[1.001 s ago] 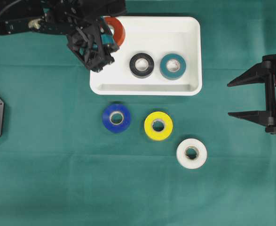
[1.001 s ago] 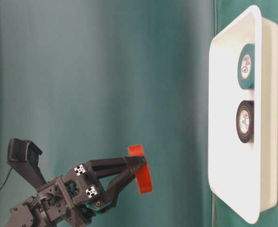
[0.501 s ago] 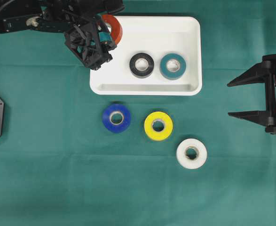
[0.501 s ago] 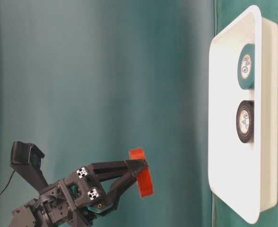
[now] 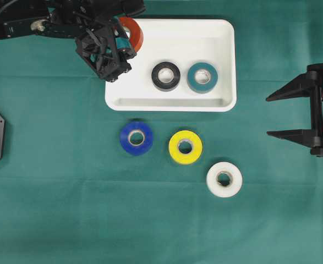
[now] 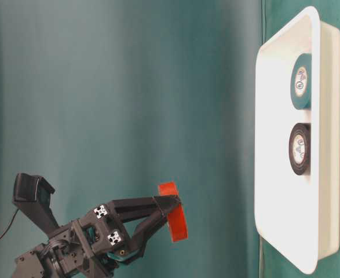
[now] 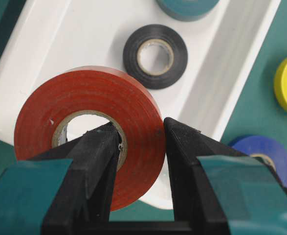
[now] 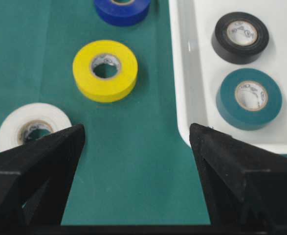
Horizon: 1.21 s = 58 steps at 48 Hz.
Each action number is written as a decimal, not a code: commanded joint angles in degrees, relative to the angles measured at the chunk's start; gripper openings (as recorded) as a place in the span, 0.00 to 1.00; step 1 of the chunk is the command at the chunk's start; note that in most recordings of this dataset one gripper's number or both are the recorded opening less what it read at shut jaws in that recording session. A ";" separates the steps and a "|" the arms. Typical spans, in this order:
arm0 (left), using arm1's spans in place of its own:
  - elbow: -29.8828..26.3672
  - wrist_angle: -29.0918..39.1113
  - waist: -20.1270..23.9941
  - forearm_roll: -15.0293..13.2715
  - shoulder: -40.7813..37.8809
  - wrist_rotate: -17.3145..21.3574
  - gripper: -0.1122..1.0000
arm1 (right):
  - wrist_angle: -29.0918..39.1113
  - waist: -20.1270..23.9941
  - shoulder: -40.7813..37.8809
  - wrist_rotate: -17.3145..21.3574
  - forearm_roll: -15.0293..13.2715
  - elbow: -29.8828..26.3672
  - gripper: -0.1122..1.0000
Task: Pick up the tape from a random location and place it into the white case.
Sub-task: 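Lower the red roll into the tray's left side and open the left gripper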
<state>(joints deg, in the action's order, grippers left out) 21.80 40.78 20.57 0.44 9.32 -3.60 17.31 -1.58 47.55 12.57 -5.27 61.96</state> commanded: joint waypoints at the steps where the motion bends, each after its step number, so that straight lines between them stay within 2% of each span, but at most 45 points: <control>1: -0.79 -0.18 0.09 0.18 1.76 -0.09 0.32 | -0.26 -0.09 -0.26 0.00 -0.09 -1.49 0.84; 29: -0.35 -0.62 0.18 0.18 1.67 -0.09 0.32 | -0.26 -0.09 -0.26 0.00 -0.09 -1.49 0.84; 43: 3.34 -5.89 1.93 0.18 -0.70 -0.09 0.32 | -0.26 -0.18 -0.26 -0.09 -0.09 -1.49 0.84; 58: 4.66 -12.22 3.08 0.09 -7.73 -0.09 0.32 | -0.35 -0.35 -0.70 -0.09 -0.09 -1.41 0.84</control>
<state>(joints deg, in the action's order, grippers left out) 27.07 30.15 23.38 0.44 1.85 -3.69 17.23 -1.76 47.29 12.57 -5.27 61.96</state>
